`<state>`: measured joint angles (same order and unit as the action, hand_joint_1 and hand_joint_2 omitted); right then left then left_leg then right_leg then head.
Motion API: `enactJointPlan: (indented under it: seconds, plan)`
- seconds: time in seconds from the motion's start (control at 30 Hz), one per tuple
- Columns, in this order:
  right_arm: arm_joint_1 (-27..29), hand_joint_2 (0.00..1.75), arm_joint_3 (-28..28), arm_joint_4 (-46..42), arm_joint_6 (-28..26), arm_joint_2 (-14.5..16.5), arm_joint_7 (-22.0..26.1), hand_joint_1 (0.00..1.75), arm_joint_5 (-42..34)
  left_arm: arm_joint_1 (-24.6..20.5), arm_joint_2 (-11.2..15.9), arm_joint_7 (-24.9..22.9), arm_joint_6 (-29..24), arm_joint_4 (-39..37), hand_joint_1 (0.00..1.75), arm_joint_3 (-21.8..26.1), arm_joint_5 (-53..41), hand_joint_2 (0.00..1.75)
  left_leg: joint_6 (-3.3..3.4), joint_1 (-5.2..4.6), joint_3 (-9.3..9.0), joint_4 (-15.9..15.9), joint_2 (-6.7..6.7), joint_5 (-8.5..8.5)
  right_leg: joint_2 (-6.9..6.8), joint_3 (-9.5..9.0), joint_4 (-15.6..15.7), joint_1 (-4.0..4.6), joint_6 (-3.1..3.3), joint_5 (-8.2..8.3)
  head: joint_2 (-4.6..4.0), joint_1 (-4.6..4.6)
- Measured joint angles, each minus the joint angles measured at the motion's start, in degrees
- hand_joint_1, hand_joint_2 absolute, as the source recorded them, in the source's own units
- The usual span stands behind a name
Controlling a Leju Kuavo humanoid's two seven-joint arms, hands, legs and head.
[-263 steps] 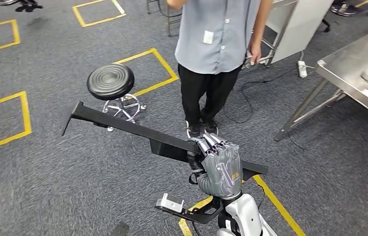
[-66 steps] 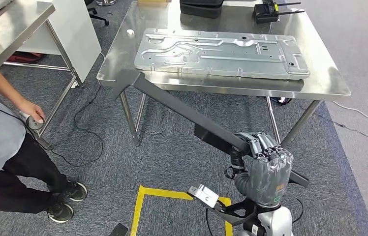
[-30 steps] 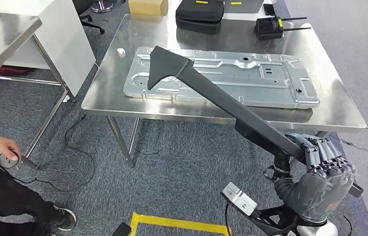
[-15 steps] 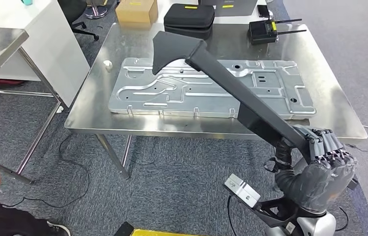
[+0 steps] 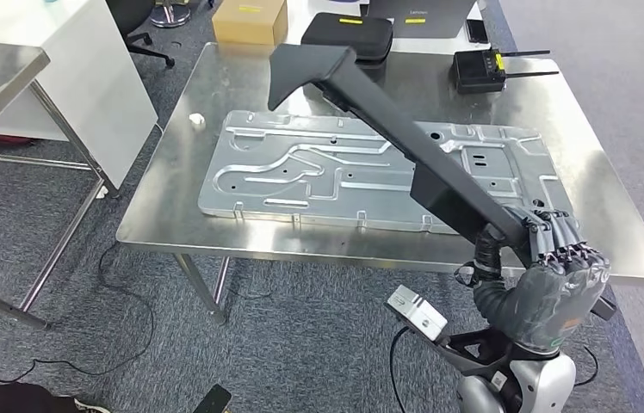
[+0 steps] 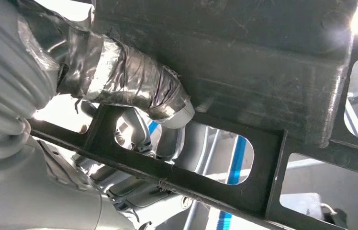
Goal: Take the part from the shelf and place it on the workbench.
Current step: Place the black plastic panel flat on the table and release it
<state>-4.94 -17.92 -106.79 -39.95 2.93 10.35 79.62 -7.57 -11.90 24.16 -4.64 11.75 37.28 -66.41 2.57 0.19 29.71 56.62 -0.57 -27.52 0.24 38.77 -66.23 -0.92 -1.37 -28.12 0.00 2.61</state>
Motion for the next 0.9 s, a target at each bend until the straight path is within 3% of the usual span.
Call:
enactJointPlan:
  seconds: [0.07,0.1,0.23,0.3,0.37,0.4,0.43,0.5,0.57,0.63,0.73,0.77,0.83,0.9]
  plan:
    - [-0.2,1.75,0.0,0.4,0.0,0.0,0.0,1.75,-0.2,-0.1,0.0,0.0,0.1,0.0,0.00,-0.2,-0.1,1.75,-0.64,-0.11,-0.83,0.2,-0.11,-1.11,-0.05,-1.31,5.7,0.35,0.70,3.83,0.00,-0.11]
    - [-0.3,1.75,0.0,0.6,0.0,0.0,0.1,1.75,-0.3,-0.1,0.0,-0.1,0.1,0.0,0.00,-0.4,-0.1,1.75,-1.04,-0.16,-1.05,0.4,-0.13,-1.49,-0.02,-1.51,6.8,0.53,1.15,4.52,0.00,-0.18]
    - [-0.7,1.75,0.0,0.9,0.0,0.0,0.2,1.75,-0.5,-0.5,0.0,-0.2,0.2,0.0,0.00,-0.8,-0.1,1.75,-2.29,-0.08,-0.68,2.7,0.01,-2.42,0.07,-2.81,7.4,0.46,2.65,4.04,0.00,-0.32]
    - [-1.0,1.75,0.0,1.0,0.0,0.0,0.2,1.75,-0.5,-0.6,0.0,-0.2,0.2,0.0,0.00,-1.0,-0.1,1.75,-2.83,0.13,2.70,8.7,0.15,-4.46,-0.01,-3.61,7.7,0.38,3.26,3.54,0.00,-0.35]
    - [-1.1,1.75,0.0,1.3,0.0,0.0,0.3,1.75,-0.5,-0.6,0.0,-0.2,0.2,0.0,0.00,-1.1,-0.1,1.75,-3.26,0.30,7.45,15.5,0.17,-7.10,-0.01,-4.07,7.6,0.43,3.51,2.86,0.00,-0.38]
    - [-1.1,1.75,0.0,1.5,0.0,0.0,0.2,1.75,-0.6,-0.5,0.0,-0.2,0.2,0.0,0.00,-1.1,-0.1,1.75,-3.34,0.37,8.98,16.8,0.18,-7.30,0.03,-4.38,7.5,0.45,3.50,2.51,0.00,-0.38]
    - [-1.2,1.75,0.0,1.7,0.0,0.0,0.2,1.75,-0.6,-0.5,0.0,-0.3,0.2,0.0,0.00,-1.1,-0.1,1.75,-3.32,0.41,9.50,16.2,0.19,-6.12,0.08,-4.79,7.5,0.46,3.44,2.14,0.00,-0.38]
    - [-1.3,1.75,0.0,2.1,0.0,0.0,0.1,1.75,-0.6,-0.5,0.0,-0.3,0.2,0.0,0.00,-1.1,-0.1,1.75,-2.99,0.43,7.87,9.5,0.22,-0.73,0.15,-5.87,7.4,0.46,3.21,1.30,0.00,-0.36]
    - [-1.7,1.75,0.0,2.5,0.0,0.0,-0.1,1.75,-0.7,-0.6,0.0,-0.4,0.2,0.0,0.00,-1.1,-0.1,1.75,-2.39,0.11,5.96,3.4,0.25,2.22,0.15,-6.53,7.3,0.52,2.75,0.66,0.00,-0.34]
    - [-1.9,1.75,0.0,2.8,0.0,0.0,-0.2,1.75,-0.8,-0.6,0.1,-0.5,0.2,0.0,0.00,-1.1,-0.1,1.75,-1.76,-0.24,5.55,1.9,0.22,2.26,0.14,-6.58,7.4,0.56,2.10,0.31,0.00,-0.32]
    - [-2.2,1.75,0.0,2.9,0.0,0.0,-0.3,1.75,-0.8,-0.5,0.0,-0.5,0.2,0.0,0.00,-1.1,-0.1,1.75,-0.87,0.17,4.74,1.1,0.20,2.85,0.06,-6.53,6.5,0.67,1.11,-0.73,0.00,-0.28]
    - [-2.3,1.75,0.0,3.0,0.0,0.0,-0.3,1.75,-0.8,-0.6,0.0,-0.5,0.2,0.0,0.00,-1.1,-0.1,1.75,-0.56,0.36,4.33,0.7,0.23,2.85,0.03,-5.69,4.7,0.66,0.86,-1.73,0.00,-0.24]
    - [-2.6,1.75,0.0,3.1,0.0,0.0,-0.3,1.75,-0.9,-0.7,-0.1,-0.5,0.2,0.0,0.00,-1.1,-0.2,1.75,-0.09,0.41,3.77,0.6,0.29,2.47,-0.02,-1.93,-2.2,0.43,0.49,-4.55,0.00,-0.15]
    - [-2.6,1.75,0.0,3.4,0.0,0.0,-0.3,1.75,-1.0,-0.7,-0.1,-0.5,0.2,0.0,0.00,-1.2,-0.2,1.75,0.07,0.37,3.25,0.6,0.26,1.90,-0.03,2.01,-8.0,0.21,0.19,-5.58,0.00,-0.17]
